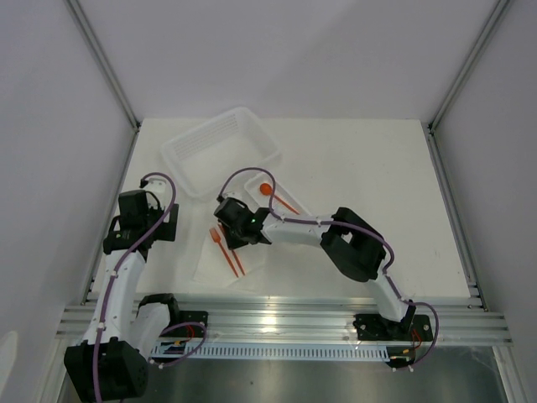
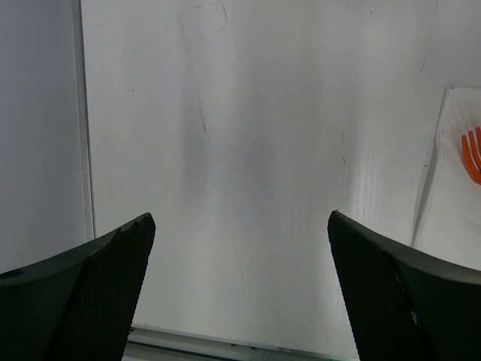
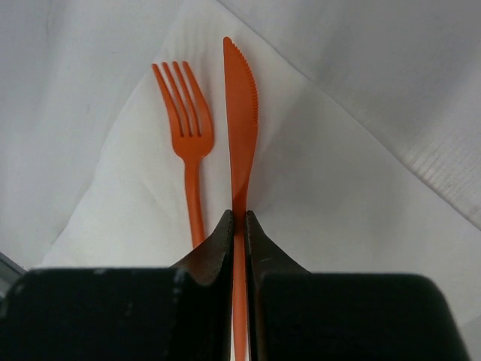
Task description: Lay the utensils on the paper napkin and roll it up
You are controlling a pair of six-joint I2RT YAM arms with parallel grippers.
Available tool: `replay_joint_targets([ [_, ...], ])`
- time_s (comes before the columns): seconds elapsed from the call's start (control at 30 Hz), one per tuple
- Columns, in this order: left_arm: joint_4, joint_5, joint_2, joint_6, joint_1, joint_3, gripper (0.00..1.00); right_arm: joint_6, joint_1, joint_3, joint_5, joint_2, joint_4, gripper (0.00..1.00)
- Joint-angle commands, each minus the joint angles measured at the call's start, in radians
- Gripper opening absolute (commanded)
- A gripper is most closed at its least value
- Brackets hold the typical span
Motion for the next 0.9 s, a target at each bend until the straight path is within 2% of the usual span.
replay_joint_targets([
  [0.0, 0.017, 0.017, -0.005, -0.017, 0.011, 0.005, 1.00, -0.009, 0.030, 0.058, 0.053, -0.026, -0.012, 0.00],
  [0.87, 0.016, 0.023, 0.000, -0.018, 0.011, 0.006, 0.99, 0.011, 0.024, 0.049, 0.042, 0.012, 0.005, 0.00],
])
